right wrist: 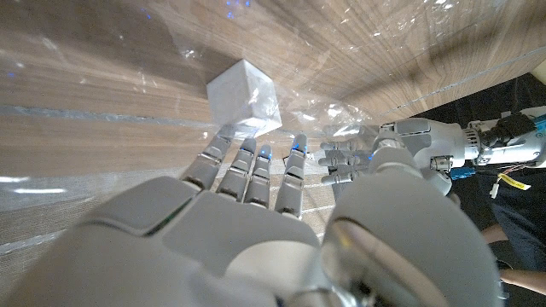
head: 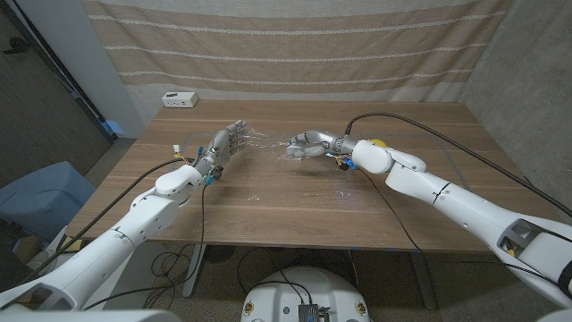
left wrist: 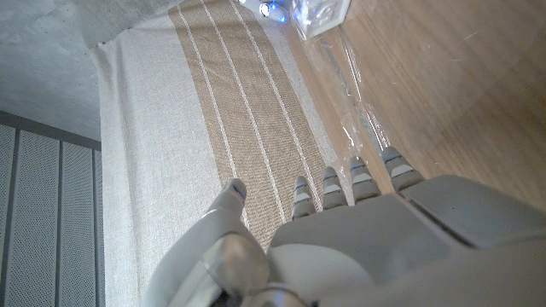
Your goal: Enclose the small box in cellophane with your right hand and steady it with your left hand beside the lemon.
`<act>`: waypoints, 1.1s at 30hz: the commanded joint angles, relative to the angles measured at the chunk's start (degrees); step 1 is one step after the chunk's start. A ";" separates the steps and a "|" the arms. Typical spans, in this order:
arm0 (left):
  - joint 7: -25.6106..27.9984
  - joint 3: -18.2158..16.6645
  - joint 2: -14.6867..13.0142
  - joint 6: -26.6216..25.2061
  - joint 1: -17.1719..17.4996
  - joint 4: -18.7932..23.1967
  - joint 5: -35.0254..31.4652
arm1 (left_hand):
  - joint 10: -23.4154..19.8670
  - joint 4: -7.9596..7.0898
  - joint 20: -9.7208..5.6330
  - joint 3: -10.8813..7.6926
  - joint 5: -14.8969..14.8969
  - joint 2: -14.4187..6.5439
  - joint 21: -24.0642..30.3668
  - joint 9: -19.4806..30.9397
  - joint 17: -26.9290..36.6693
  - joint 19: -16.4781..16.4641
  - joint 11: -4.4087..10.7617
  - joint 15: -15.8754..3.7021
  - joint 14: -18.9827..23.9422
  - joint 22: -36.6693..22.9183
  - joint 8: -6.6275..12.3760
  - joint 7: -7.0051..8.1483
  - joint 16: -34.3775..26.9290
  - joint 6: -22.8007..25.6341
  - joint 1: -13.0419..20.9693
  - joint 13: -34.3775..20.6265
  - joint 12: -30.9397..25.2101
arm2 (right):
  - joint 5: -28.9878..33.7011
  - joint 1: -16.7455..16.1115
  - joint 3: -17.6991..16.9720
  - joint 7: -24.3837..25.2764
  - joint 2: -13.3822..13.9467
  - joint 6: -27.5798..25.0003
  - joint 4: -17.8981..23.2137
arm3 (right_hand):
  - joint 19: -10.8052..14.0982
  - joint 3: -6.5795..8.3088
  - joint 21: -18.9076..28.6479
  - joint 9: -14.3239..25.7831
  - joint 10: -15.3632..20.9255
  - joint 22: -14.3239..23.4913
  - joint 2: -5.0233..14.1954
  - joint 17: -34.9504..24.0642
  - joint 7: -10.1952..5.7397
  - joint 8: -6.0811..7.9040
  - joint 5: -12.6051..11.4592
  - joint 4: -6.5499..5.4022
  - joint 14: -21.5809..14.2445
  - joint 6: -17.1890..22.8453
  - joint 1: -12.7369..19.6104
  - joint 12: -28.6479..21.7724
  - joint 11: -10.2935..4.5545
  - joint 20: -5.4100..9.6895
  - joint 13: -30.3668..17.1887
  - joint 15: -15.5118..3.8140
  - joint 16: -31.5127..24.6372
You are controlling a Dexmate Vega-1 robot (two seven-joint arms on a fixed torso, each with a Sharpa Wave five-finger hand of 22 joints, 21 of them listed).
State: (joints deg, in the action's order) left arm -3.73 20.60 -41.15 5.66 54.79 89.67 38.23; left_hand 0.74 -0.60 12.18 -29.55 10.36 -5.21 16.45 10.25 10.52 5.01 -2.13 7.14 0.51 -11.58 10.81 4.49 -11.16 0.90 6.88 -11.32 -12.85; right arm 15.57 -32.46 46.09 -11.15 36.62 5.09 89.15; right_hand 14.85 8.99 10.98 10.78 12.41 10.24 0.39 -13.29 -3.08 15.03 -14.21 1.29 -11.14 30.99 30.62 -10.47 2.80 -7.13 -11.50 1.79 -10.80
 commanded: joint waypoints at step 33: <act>1.28 -0.51 -2.70 1.85 4.24 4.53 -2.59 | -0.53 0.38 -0.06 -0.51 0.12 -0.34 0.05 0.15 0.04 -0.68 -0.08 -0.67 0.79 -0.27 -0.01 0.25 0.02 0.04 -0.11 -0.16 0.08 | 25.76 -9.64 2.74 -4.75 6.40 -24.72 23.69 | -29.43 7.43 1.57 -0.07 -17.16 1.02 8.43 -13.51 -9.45 -3.47 3.14 5.35 12.80 -8.95 -0.98 -7.36 -1.13 -5.09 -1.96 3.27 -11.58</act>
State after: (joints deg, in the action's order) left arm -1.68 20.69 -43.48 5.86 57.86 93.92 35.25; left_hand 0.53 -0.36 11.77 -29.79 10.36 -5.21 16.45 10.26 10.39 4.61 -2.34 6.44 1.22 -11.58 10.81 4.48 -11.16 0.91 6.88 -11.32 -12.85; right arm 32.13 -40.93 45.98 -10.44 42.45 -10.18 106.00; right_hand -9.74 15.72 11.80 10.66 -9.83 11.08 8.96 -25.34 -12.69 10.95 -11.19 6.67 7.05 20.37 30.67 -14.41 2.56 -11.99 -12.63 6.10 -18.42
